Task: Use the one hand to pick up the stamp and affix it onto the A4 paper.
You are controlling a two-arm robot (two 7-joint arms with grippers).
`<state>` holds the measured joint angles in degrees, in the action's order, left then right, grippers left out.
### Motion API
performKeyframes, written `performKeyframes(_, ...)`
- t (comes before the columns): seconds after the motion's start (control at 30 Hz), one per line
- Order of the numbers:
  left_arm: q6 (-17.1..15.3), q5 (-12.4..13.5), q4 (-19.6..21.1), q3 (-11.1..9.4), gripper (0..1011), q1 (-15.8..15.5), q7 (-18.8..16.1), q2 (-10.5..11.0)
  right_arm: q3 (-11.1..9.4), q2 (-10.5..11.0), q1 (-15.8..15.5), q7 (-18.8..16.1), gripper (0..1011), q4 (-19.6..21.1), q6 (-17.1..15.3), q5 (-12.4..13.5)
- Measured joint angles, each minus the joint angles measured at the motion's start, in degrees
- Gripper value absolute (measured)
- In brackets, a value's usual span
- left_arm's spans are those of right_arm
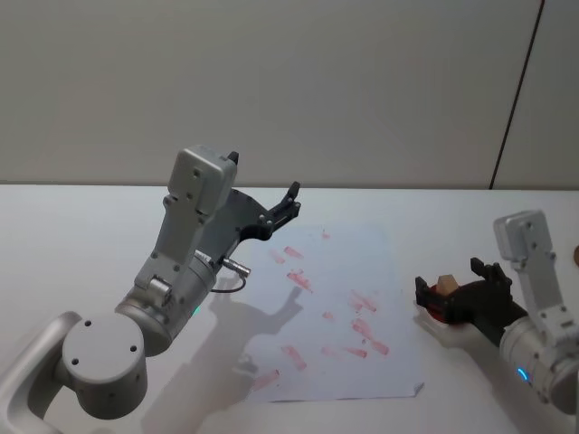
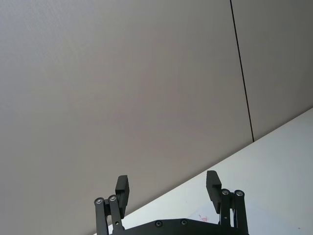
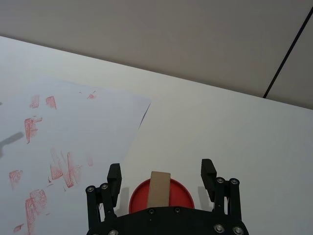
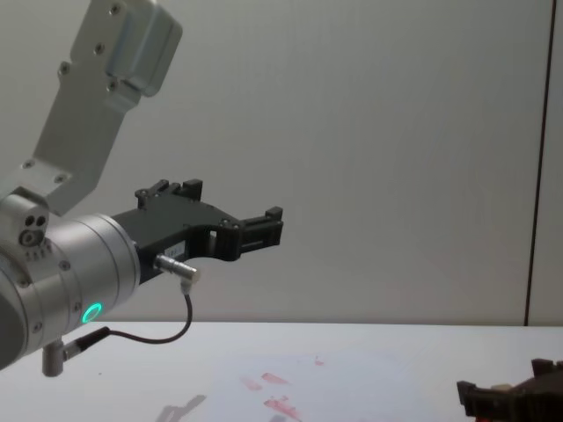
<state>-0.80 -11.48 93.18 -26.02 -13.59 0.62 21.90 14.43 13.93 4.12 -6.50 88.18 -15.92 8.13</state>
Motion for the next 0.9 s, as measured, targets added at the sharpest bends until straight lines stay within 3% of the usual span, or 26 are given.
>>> performKeyframes(0.3,0.0,0.0,0.0,0.0,1003,0.0,0.0,0.0,-0.1,-0.5,1.5,-1.1,1001,-0.3,-2.3,-0.1)
performKeyframes(0.9,0.0,0.0,0.0,0.0,1003,0.0,0.0,0.0,-0.3,-0.6,1.5,-1.5,1001,1.3,-5.9,0.2)
